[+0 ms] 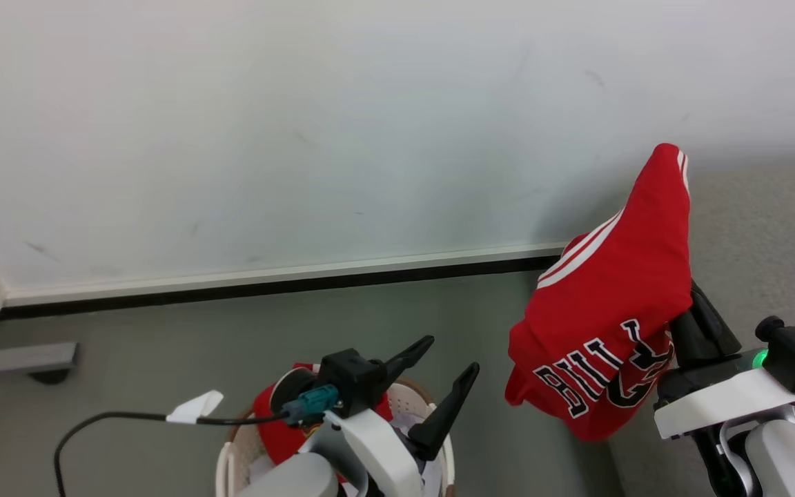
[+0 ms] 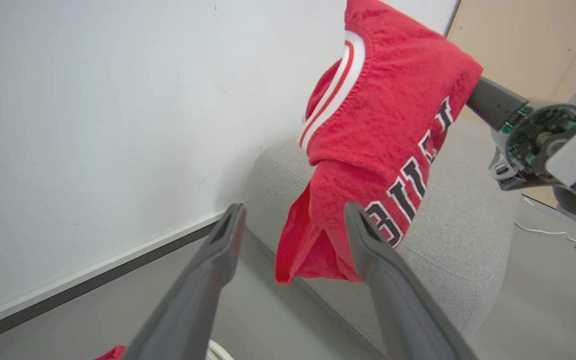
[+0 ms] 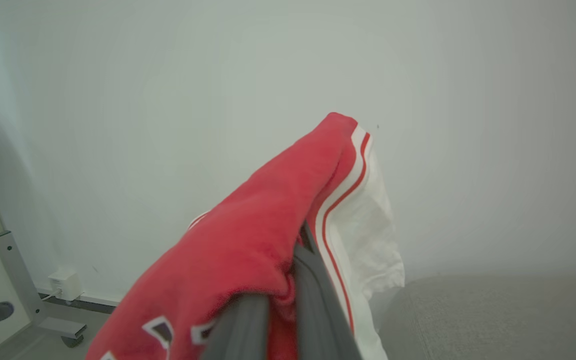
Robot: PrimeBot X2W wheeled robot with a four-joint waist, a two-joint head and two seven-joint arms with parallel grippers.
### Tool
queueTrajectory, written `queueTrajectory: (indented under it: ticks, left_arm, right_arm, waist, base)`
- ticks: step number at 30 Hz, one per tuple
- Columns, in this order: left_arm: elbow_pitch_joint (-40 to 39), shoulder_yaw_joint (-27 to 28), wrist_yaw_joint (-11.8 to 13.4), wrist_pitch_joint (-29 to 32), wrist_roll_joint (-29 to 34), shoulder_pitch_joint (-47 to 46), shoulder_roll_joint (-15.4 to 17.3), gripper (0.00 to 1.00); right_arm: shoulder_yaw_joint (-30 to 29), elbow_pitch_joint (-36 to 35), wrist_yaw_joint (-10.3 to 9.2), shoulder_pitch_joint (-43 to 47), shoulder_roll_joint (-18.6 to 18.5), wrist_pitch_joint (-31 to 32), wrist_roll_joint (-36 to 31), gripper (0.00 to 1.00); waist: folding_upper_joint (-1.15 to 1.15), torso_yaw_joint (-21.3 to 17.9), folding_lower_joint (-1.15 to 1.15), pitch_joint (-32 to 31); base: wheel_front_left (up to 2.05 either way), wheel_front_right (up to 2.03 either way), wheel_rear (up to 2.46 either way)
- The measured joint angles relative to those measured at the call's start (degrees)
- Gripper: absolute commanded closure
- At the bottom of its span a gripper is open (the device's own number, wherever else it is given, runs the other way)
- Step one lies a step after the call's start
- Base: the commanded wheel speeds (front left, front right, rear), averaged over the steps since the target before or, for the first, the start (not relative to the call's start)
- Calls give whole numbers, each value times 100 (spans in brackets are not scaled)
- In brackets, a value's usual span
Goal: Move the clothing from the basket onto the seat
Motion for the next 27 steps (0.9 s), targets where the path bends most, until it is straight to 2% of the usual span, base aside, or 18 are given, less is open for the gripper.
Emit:
queueTrajectory:
  ticks: [8, 14, 23, 27]
  left_arm:
    - [52, 52, 41, -158, 257, -47, 116, 0]
    - [82, 63, 58, -232, 493, -146, 169, 0]
    - [82, 78, 31, -252, 594, -307, 172, 0]
    - [47, 75, 0, -250, 651, -414, 222, 0]
  right_arm:
    - [-227, -337, 0, 209, 4, 1, -53, 100]
    - [-215, -572, 0, 231, -4, 1, -52, 100]
    - [-742, -872, 0, 31, 29, 1, 81, 100]
    - [-1012, -934, 0, -390, -177, 0, 190, 100]
  waist:
    - [0, -772, 0, 149]
    - [0, -1206, 0, 314]
    - [0, -1373, 0, 678]
    - [0, -1320, 0, 916]
  base:
    - [0, 0, 0]
    - [0, 0, 0]
    - [0, 0, 0]
    - [0, 0, 0]
